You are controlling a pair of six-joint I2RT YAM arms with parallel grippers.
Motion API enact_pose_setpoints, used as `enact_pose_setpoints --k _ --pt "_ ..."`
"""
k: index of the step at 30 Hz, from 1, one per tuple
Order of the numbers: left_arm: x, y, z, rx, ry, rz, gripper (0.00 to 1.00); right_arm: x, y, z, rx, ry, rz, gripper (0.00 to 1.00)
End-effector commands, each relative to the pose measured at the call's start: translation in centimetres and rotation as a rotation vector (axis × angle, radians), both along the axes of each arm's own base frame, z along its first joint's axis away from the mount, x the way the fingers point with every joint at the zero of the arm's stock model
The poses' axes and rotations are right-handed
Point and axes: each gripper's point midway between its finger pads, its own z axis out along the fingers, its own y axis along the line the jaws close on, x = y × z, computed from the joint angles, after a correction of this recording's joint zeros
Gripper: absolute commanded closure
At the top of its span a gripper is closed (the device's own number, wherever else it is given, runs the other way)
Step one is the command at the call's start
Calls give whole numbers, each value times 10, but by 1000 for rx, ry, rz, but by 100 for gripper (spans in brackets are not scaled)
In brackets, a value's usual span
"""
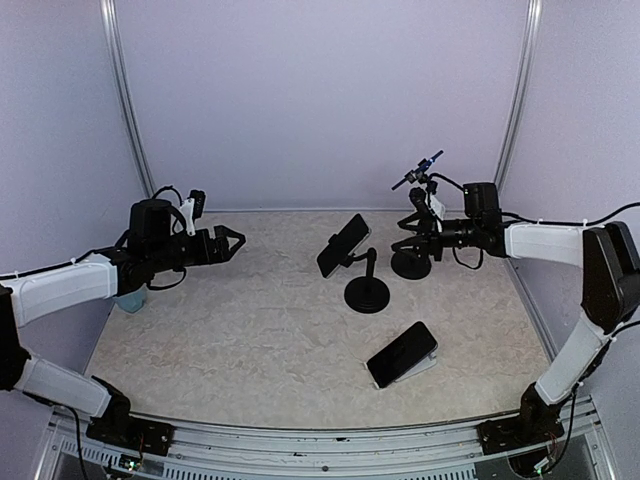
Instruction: Remove the phone from the phone stand
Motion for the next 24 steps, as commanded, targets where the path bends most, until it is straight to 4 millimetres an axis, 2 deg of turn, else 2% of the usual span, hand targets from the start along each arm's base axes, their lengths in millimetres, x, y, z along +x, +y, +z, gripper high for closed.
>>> enact_pose_setpoints --k 1,6,18,24 --pt "-6 -5 12 -2 -57 -61 1 -1 18 -15 -53 -25 114 23" --pt "-9 -8 14 -2 -63 -89 1 4 37 -37 -99 16 198 31" --pt "-11 -12 14 -3 -60 -118 1 -5 74 -56 -116 64 336 39" --pt "-11 -11 15 0 -60 -116 1 -5 81 -65 -122 107 370 49"
